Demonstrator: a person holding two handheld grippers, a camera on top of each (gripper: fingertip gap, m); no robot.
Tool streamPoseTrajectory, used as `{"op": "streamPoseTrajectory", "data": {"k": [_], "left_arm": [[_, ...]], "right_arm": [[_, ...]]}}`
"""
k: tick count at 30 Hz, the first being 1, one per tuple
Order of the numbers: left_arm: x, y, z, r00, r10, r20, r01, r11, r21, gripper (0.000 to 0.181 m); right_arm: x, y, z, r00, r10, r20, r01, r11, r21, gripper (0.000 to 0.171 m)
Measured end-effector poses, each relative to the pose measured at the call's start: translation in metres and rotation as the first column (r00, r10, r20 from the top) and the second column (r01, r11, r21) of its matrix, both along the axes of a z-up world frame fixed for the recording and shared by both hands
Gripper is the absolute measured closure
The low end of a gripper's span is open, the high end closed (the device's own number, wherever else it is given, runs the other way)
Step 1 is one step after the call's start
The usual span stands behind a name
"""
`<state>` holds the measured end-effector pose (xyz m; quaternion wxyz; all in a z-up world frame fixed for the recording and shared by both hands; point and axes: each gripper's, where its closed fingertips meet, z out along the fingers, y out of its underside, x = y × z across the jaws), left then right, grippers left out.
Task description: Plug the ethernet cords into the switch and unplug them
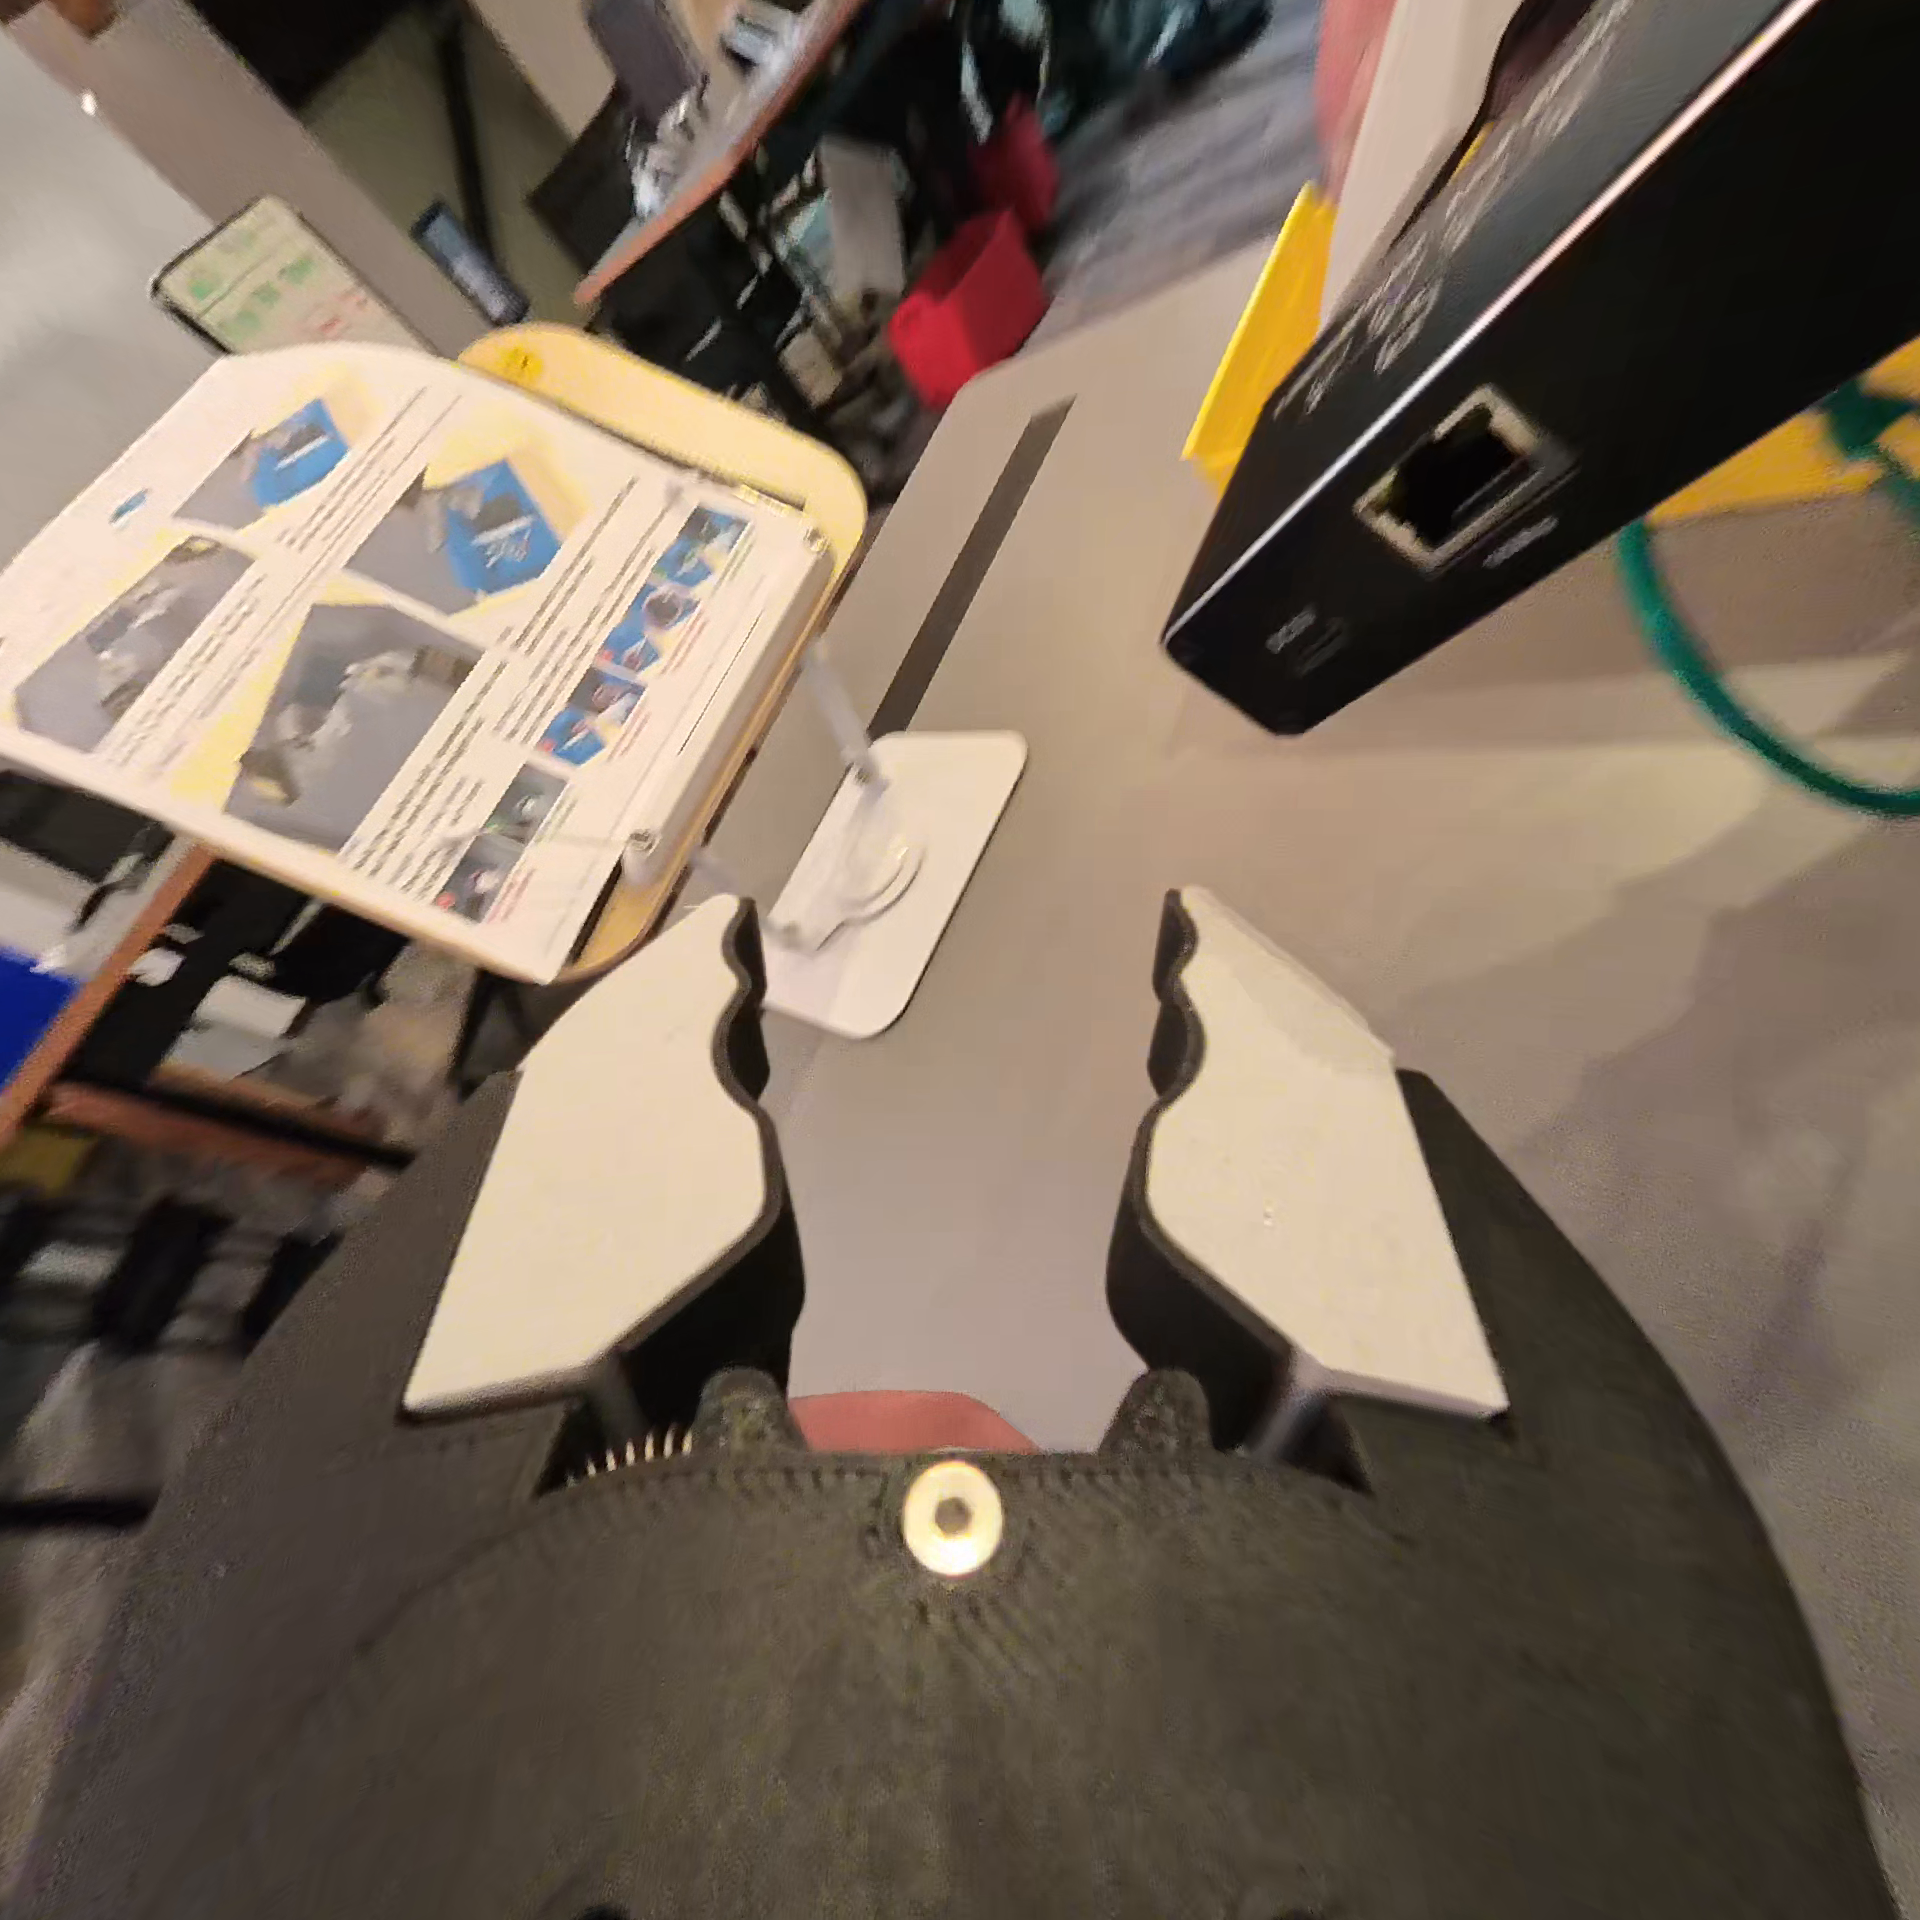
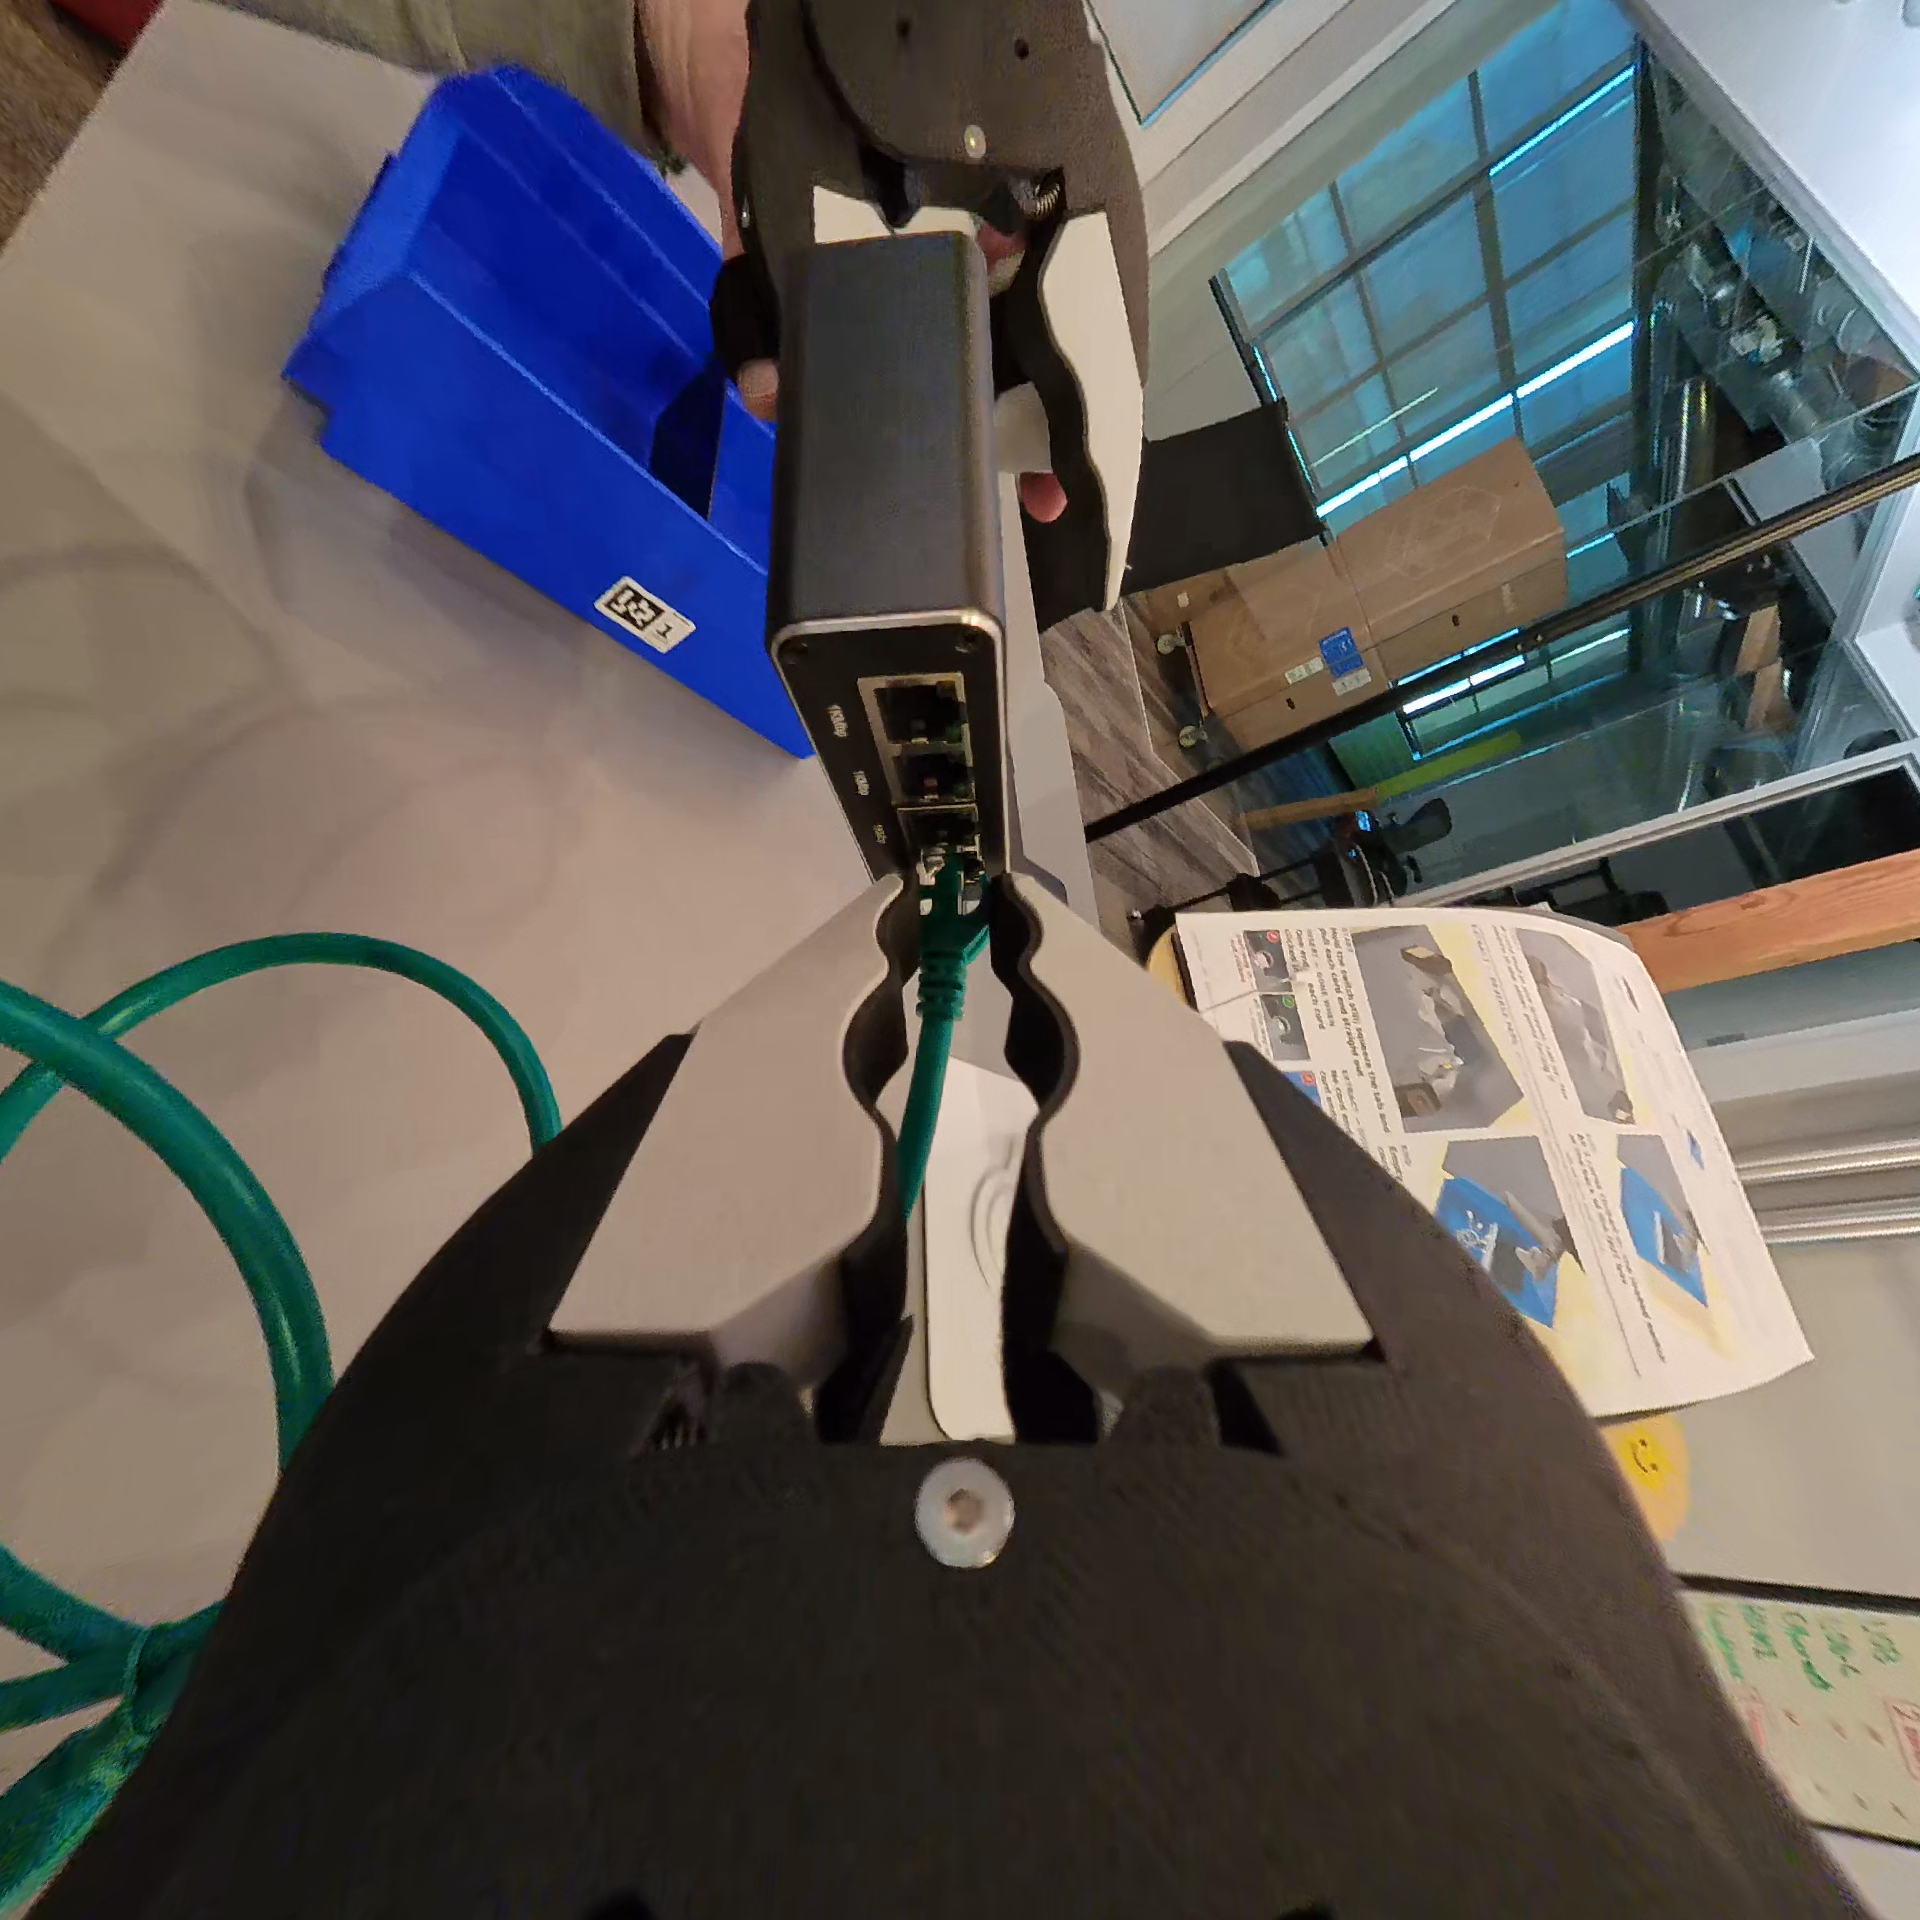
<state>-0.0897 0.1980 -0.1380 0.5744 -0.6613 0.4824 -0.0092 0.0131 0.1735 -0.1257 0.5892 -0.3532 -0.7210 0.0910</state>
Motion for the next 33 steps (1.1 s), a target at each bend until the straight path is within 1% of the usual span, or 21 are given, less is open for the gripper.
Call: {"op": "streamPoseTrajectory", "data": {"k": [2, 4, 7, 9, 10, 12, 13, 14, 16, 18, 21, 23, 26, 28, 33], "left_arm": [[-0.007, 0.008, -0.003, 0.993, 0.078, -0.086, -0.075, 0.996, 0.042, 0.110], [-0.006, 0.010, -0.005, 0.985, 0.094, -0.143, -0.084, 0.993, 0.081, 0.110], [0.002, 0.010, -0.005, 0.985, 0.079, -0.155, -0.064, 0.993, 0.104, 0.109], [0.012, 0.007, -0.005, 0.993, 0.034, -0.113, -0.024, 0.995, 0.094, 0.109], [0.019, 0.004, -0.005, 0.998, -0.004, -0.066, 0.009, 0.997, 0.080, 0.110], [0.034, -0.002, 0.002, 0.993, -0.092, 0.079, 0.088, 0.995, 0.056, 0.114], [0.043, -0.006, 0.005, 0.975, -0.155, 0.157, 0.150, 0.988, 0.048, 0.116], [0.052, -0.011, 0.009, 0.948, -0.211, 0.237, 0.205, 0.977, 0.050, 0.118], [0.063, -0.013, 0.016, 0.888, -0.281, 0.365, 0.283, 0.958, 0.048, 0.120], [0.071, -0.012, 0.025, 0.824, -0.325, 0.463, 0.338, 0.939, 0.059, 0.123], [0.084, -0.012, 0.040, 0.728, -0.389, 0.564, 0.409, 0.907, 0.098, 0.122], [0.091, -0.016, 0.053, 0.664, -0.428, 0.613, 0.443, 0.886, 0.138, 0.122], [0.097, -0.022, 0.070, 0.573, -0.481, 0.663, 0.455, 0.860, 0.231, 0.124], [0.101, -0.026, 0.076, 0.503, -0.509, 0.698, 0.460, 0.842, 0.282, 0.128], [0.106, -0.031, 0.084, 0.351, -0.566, 0.746, 0.483, 0.792, 0.373, 0.125]], "right_arm": [[0.000, 0.002, -0.001, 1.000, -0.018, 0.013, 0.017, 1.000, 0.023, 0.161], [-0.001, 0.001, 0.000, 1.000, -0.013, 0.011, 0.013, 1.000, 0.022, 0.161], [-0.003, -0.003, 0.003, 1.000, 0.011, -0.013, -0.011, 1.000, -0.013, 0.161], [-0.004, -0.007, 0.006, 0.999, 0.032, -0.042, -0.034, 0.998, -0.050, 0.161], [-0.004, -0.008, 0.008, 0.998, 0.040, -0.056, -0.044, 0.997, -0.067, 0.161], [-0.004, -0.009, 0.013, 0.995, 0.054, -0.085, -0.062, 0.993, -0.101, 0.162], [-0.004, -0.009, 0.016, 0.993, 0.061, -0.103, -0.073, 0.990, -0.119, 0.162], [-0.004, -0.009, 0.019, 0.991, 0.064, -0.118, -0.080, 0.987, -0.136, 0.162], [-0.003, -0.007, 0.025, 0.988, 0.060, -0.145, -0.083, 0.983, -0.162, 0.161], [-0.001, -0.004, 0.032, 0.984, 0.053, -0.172, -0.086, 0.978, -0.192, 0.161], [0.001, -0.001, 0.043, 0.975, 0.042, -0.219, -0.095, 0.967, -0.238, 0.161], [0.003, -0.003, 0.048, 0.968, 0.041, -0.247, -0.109, 0.958, -0.266, 0.161], [0.006, -0.005, 0.056, 0.959, 0.040, -0.282, -0.131, 0.941, -0.312, 0.162], [0.008, -0.006, 0.061, 0.953, 0.044, -0.301, -0.150, 0.929, -0.339, 0.162], [0.006, -0.011, 0.065, 0.943, 0.037, -0.330, -0.175, 0.900, -0.400, 0.161]]}}
